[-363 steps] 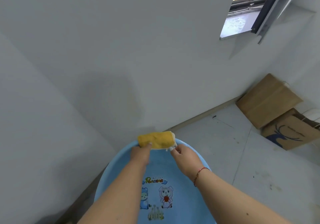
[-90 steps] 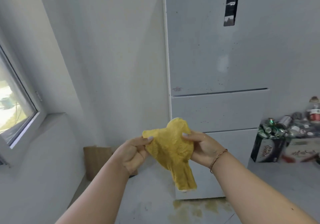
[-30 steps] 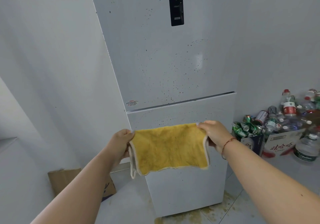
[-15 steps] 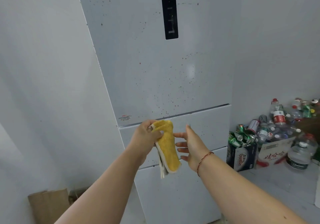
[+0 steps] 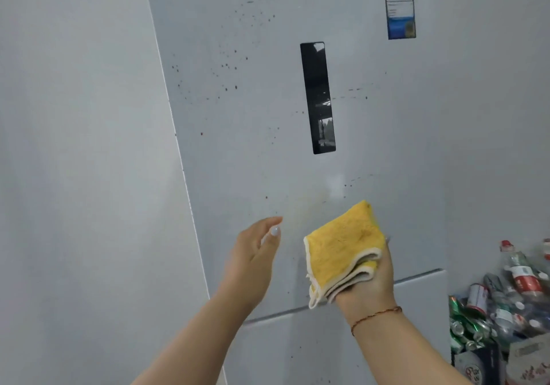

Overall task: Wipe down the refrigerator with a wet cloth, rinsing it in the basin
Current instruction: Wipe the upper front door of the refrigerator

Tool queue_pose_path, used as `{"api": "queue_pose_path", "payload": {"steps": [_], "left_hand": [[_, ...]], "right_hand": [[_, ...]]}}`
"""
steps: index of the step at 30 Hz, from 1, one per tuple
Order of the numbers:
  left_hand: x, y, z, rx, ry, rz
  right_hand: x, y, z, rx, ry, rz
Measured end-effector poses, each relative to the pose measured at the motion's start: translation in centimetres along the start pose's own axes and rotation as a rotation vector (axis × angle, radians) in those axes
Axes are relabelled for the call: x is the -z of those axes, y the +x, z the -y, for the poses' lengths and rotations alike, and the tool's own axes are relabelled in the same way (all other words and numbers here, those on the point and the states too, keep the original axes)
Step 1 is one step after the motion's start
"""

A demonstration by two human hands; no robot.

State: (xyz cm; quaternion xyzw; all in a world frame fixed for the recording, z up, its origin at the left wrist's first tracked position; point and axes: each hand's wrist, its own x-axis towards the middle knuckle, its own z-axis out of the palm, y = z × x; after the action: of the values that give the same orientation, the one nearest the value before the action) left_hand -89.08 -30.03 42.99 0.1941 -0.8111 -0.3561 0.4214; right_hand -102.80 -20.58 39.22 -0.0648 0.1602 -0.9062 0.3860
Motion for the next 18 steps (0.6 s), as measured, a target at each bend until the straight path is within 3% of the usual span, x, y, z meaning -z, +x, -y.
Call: {"api": "queue_pose_path", "payload": {"steps": [6, 11, 15, 18], "left_hand": [[3.4, 4.8, -1.4, -0.171, 0.171, -0.130], [5.3, 8.3, -3.9, -0.284, 0.290, -0.251], [6.6, 10.5, -5.8, -0.332, 0.341, -0.315], [7.6, 11.7, -6.4, -0.369, 0.374, -0.371]], "right_hand": [[-6.6, 3.1, 3.1, 0.321, -0.101, 0.102], [-12.9, 6.6, 6.8, 0.738, -0.402, 0.198], [-17.4, 12.0, 9.4, 1.333, -1.056, 0.036], [-20.4, 15.0, 8.8, 1.348, -1.491, -0.190]]}}
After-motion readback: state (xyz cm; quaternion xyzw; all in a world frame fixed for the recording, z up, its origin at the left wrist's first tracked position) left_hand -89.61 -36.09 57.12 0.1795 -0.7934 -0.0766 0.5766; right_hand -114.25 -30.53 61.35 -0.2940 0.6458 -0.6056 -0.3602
